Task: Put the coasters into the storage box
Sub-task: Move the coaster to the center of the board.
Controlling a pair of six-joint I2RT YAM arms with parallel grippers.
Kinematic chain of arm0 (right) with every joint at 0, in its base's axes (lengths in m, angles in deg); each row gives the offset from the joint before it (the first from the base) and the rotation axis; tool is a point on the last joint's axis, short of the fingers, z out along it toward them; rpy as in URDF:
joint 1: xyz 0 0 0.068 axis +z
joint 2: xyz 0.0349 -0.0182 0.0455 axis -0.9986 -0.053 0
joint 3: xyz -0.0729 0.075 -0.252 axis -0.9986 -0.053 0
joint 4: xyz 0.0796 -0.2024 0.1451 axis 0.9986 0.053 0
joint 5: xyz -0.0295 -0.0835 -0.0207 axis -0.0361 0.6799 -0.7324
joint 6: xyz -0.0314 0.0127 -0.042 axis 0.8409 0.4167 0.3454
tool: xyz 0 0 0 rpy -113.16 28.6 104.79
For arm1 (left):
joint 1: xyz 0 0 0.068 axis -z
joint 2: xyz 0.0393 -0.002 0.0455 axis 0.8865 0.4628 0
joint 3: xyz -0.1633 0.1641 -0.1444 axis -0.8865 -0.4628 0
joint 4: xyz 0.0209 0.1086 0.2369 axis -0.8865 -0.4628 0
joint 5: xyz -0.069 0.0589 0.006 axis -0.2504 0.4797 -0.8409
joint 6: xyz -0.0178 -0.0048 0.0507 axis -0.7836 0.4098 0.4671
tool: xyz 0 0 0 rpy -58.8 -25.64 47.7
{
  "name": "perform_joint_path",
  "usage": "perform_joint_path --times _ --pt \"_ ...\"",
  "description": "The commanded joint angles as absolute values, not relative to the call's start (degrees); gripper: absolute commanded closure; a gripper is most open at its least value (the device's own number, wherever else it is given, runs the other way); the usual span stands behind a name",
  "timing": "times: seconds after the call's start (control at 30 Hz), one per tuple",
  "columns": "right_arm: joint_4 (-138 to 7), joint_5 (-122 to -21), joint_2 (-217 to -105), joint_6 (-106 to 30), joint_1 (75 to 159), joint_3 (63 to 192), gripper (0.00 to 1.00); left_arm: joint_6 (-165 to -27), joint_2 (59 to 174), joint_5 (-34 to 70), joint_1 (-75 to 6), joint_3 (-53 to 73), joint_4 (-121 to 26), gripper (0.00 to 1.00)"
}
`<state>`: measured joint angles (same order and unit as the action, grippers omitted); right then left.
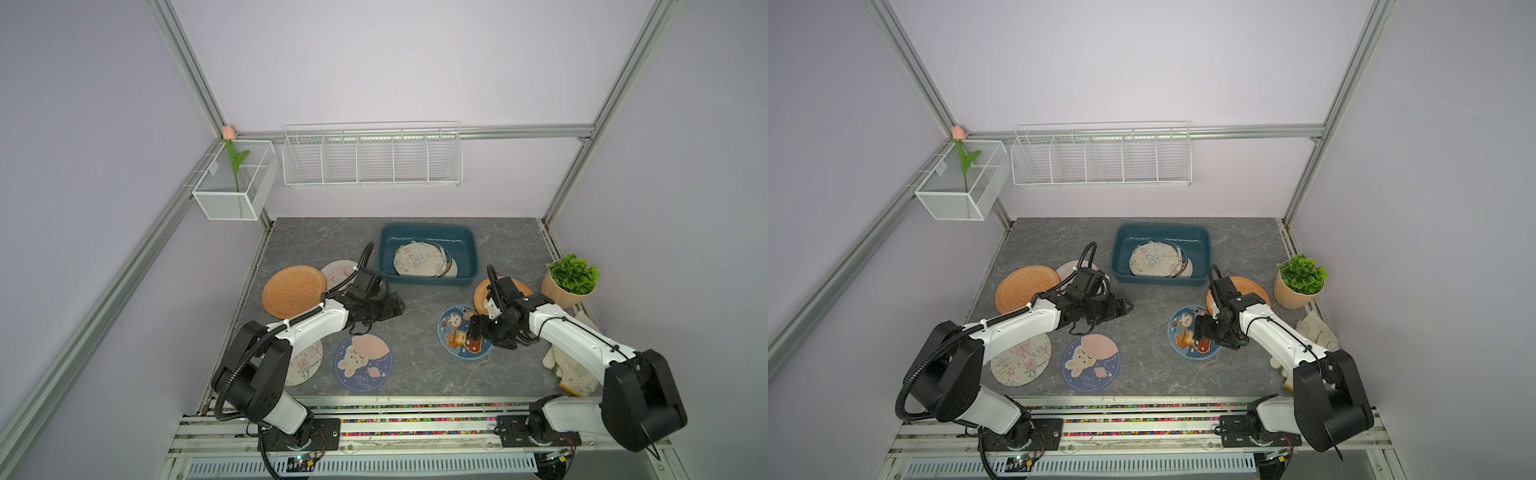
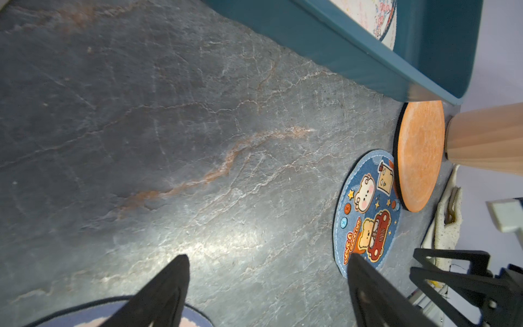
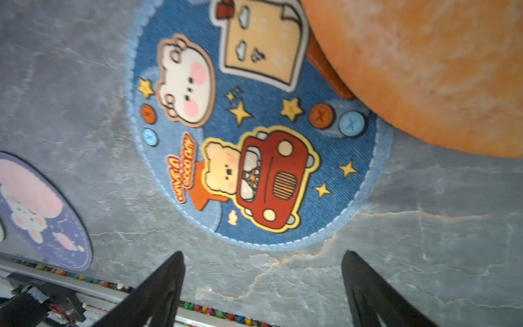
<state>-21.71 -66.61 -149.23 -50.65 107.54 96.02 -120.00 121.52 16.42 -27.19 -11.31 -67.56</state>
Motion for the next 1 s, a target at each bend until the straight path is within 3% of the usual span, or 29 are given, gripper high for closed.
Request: perform_joint_path --times 0.0,0.37,0.97 --pt "-24.66 -63.72 -148.0 -53.38 106.96 93.69 0.11 -118.9 121.93 15.75 -27.54 -9.9 -67.19 0.13" --pt "-31.76 -60.07 -153.42 -52.97 105.4 93.02 0.11 -118.6 121.09 15.85 -27.54 -9.88 -68.16 0.11" --pt "-36.67 -64.34 -159.28 -53.15 107.41 93.95 0.11 -119.39 119.63 17.04 -27.52 -11.09 -68.54 0.1"
